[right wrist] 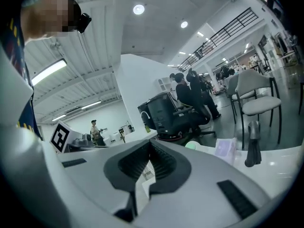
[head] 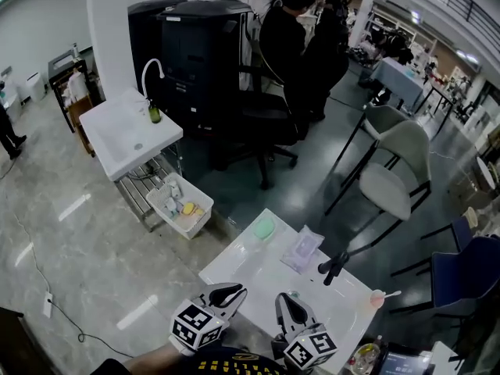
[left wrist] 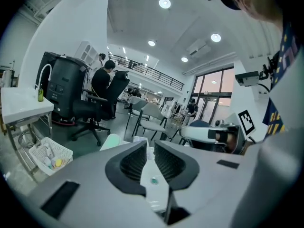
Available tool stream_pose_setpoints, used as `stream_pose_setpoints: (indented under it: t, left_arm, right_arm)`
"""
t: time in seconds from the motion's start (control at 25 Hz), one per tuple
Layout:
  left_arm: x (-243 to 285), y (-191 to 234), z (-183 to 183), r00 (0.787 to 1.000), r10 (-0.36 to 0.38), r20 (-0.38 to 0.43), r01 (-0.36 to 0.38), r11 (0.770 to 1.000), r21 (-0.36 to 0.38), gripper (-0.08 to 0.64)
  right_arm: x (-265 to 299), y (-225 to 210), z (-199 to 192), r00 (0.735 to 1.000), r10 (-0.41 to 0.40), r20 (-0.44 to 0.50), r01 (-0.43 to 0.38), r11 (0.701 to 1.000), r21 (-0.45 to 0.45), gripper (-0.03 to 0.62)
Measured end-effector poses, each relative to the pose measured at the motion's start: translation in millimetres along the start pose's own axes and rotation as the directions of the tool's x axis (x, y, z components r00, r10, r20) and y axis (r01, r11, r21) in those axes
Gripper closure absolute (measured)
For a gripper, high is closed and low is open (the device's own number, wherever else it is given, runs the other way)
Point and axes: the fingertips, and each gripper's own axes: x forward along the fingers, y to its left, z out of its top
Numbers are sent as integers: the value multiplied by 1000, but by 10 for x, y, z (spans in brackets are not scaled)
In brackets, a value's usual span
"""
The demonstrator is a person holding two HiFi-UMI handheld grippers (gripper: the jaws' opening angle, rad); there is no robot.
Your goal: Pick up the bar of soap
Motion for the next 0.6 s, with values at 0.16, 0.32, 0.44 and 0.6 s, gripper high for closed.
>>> stream_pose_setpoints:
  t: [0.16,0.32,0.44,0.6]
  left_arm:
    - [203,430,-4,999,23,-39,-22,999,24,499]
    - [386,797,61,996,52,-70,-50,998,34,456]
    - [558,1043,56,991,86,-98,-82,996,44,436]
    - [893,1302,-20,979,142,-146,-126,986,108,408]
  right_arm:
    - [239,-125,2,998,-70,6,70,997,16,583]
    - [379,-222,41,994,-103,30,102,994,39,583]
    - [444,-333,32,991,-130,11,130,990,60,583]
    - [508,-565,-38,988,-154,-11,155,982,109,583]
